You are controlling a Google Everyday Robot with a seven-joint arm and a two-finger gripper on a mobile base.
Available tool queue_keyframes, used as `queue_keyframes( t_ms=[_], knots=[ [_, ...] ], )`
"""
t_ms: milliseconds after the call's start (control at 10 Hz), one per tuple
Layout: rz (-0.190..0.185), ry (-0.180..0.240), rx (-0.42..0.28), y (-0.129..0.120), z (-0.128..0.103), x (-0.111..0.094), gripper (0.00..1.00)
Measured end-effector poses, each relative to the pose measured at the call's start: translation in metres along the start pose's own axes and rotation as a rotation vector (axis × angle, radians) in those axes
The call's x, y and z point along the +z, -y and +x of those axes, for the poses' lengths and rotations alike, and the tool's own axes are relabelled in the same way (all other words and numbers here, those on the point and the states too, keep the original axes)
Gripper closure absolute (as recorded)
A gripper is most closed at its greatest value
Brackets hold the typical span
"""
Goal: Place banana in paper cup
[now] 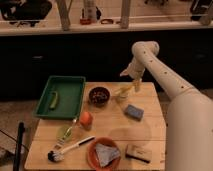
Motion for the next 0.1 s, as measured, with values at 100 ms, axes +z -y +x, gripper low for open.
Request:
queue_keyframes(
  t_ms=[100],
  knots=[
    [0.000,0.000,0.000,0.0000,0.0000,0.0001,0.20]
  ],
)
